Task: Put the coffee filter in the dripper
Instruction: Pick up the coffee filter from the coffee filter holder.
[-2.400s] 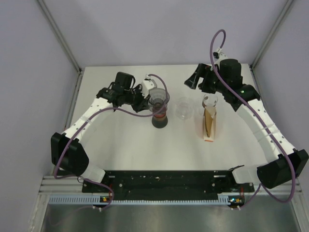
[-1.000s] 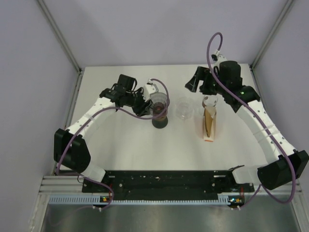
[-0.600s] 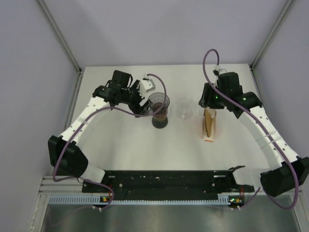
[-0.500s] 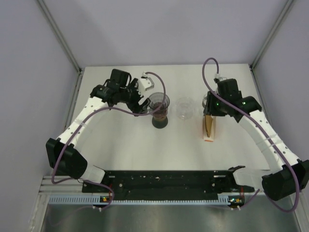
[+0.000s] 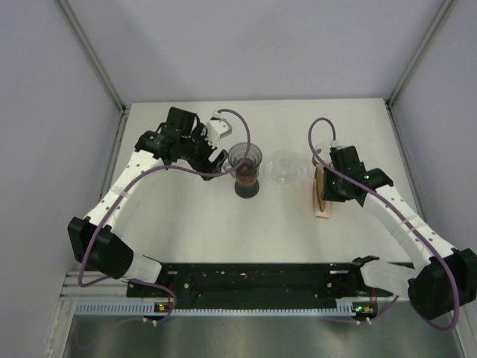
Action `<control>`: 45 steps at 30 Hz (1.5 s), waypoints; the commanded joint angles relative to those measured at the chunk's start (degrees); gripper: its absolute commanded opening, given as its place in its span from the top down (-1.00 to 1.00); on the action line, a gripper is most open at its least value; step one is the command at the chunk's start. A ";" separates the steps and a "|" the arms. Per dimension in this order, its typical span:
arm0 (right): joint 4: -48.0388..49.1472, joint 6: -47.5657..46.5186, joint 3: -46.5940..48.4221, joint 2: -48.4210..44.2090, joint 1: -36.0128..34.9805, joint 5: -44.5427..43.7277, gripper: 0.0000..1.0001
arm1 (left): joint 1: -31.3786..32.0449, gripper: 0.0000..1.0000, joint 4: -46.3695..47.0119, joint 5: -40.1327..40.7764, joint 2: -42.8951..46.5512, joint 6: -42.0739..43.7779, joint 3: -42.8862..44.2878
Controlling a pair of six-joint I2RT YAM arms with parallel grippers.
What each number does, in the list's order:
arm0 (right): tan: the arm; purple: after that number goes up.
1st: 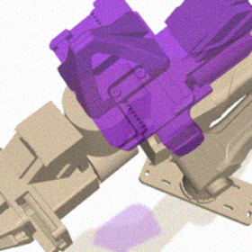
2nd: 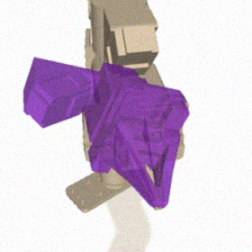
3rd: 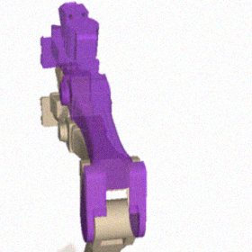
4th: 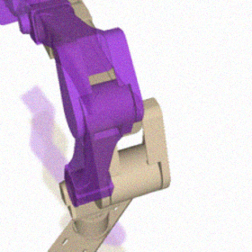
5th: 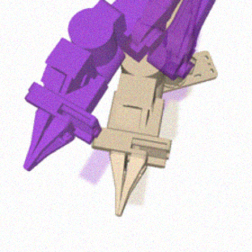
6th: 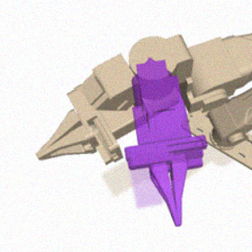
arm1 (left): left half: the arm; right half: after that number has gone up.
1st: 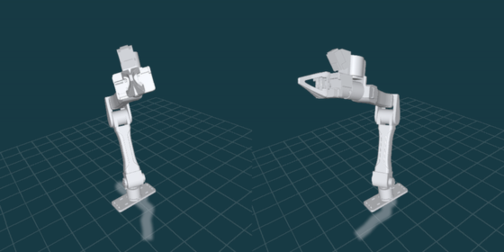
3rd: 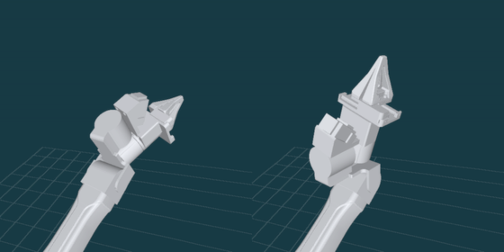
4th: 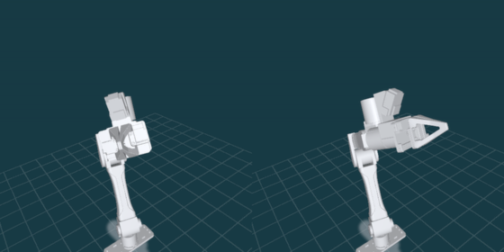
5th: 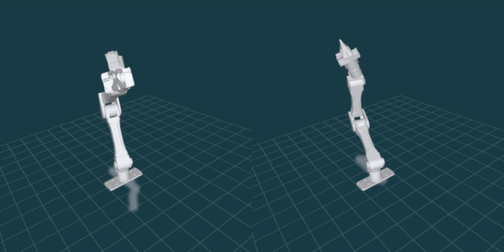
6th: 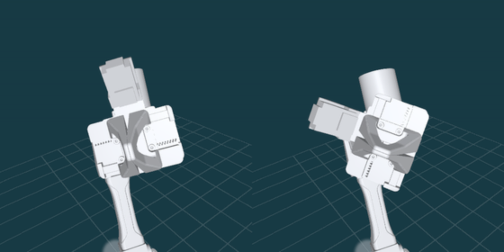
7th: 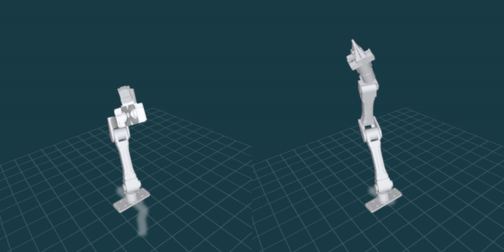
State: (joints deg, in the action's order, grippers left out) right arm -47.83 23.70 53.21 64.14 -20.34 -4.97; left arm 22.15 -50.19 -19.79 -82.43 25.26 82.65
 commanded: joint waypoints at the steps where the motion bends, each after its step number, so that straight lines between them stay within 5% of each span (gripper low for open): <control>1: 8.27 0.11 -0.56 2.04 0.39 -2.85 0.53 | -0.18 -0.81 0.10 -0.33 1.84 -1.61 1.64; 26: 16.19 -2.61 -0.74 10.48 0.47 -8.57 0.66 | -0.18 -0.81 -0.69 -0.78 2.10 -1.61 1.99; 33: 16.72 -5.86 -2.41 7.06 0.47 -3.90 0.36 | -0.18 -0.81 -1.22 -0.34 2.37 -1.53 2.07; 38: 16.98 -6.12 -2.06 8.54 0.47 -3.91 0.36 | -0.27 -0.81 -0.96 -0.42 2.10 -1.70 2.43; 45: 17.42 -6.04 -2.06 10.30 0.48 -7.24 0.65 | -0.18 -0.81 -1.13 0.02 2.54 -1.61 2.16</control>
State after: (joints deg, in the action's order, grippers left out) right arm -32.27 18.06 50.87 73.65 -20.34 -9.47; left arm 22.15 -51.59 -19.81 -82.21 23.94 82.74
